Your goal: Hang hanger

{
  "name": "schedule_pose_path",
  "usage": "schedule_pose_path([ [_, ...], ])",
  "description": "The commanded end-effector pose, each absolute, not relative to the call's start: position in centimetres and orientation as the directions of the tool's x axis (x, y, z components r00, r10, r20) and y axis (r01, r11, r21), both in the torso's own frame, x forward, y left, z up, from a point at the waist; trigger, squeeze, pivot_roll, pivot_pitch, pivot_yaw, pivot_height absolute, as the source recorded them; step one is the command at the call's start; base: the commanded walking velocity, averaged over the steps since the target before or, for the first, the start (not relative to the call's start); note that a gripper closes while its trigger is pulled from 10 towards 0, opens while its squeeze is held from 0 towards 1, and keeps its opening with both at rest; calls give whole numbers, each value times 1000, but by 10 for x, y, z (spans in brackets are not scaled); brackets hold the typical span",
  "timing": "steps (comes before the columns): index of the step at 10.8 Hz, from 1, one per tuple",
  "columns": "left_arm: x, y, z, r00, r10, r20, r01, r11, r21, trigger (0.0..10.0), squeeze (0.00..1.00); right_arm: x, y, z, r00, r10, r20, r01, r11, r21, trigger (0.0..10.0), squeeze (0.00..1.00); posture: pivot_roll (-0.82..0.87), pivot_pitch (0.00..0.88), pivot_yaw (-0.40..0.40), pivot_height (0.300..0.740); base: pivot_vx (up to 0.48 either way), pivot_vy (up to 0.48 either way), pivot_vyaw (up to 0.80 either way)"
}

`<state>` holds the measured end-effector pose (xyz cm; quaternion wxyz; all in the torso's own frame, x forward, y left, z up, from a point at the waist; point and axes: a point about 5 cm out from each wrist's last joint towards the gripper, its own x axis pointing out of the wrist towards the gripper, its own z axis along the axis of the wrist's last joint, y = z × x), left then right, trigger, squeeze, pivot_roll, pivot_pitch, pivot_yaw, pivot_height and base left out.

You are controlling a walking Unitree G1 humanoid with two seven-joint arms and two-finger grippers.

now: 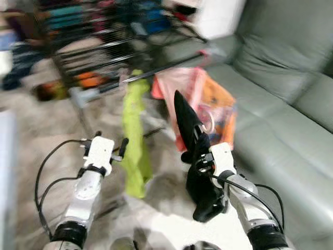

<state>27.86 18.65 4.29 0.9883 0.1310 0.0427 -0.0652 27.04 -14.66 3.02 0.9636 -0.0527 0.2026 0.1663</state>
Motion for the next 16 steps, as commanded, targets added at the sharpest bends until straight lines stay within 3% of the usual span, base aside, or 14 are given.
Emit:
schedule_pose_path([
  [1,281,190,44,989,-110,-98,131,958,255,10000,0,281,-141,49,894,320,-313,-351,935,-46,10000,0,-47,0,8,740,0,0,0],
  [11,284,195,40,991,-72,-115,98,968,232,10000,0,283,-151,42,915,233,-329,-280,955,-102,10000,0,-43,0,2,740,0,0,0],
  [13,283,195,39,990,-72,-122,100,967,236,10000,0,274,-163,19,863,174,-474,-246,965,-93,10000,0,-41,0,4,740,0,0,0],
  [16,282,194,36,988,-75,-136,106,965,238,10000,0,269,-159,14,842,197,-502,-266,961,-69,10000,0,-44,0,7,740,0,0,0],
])
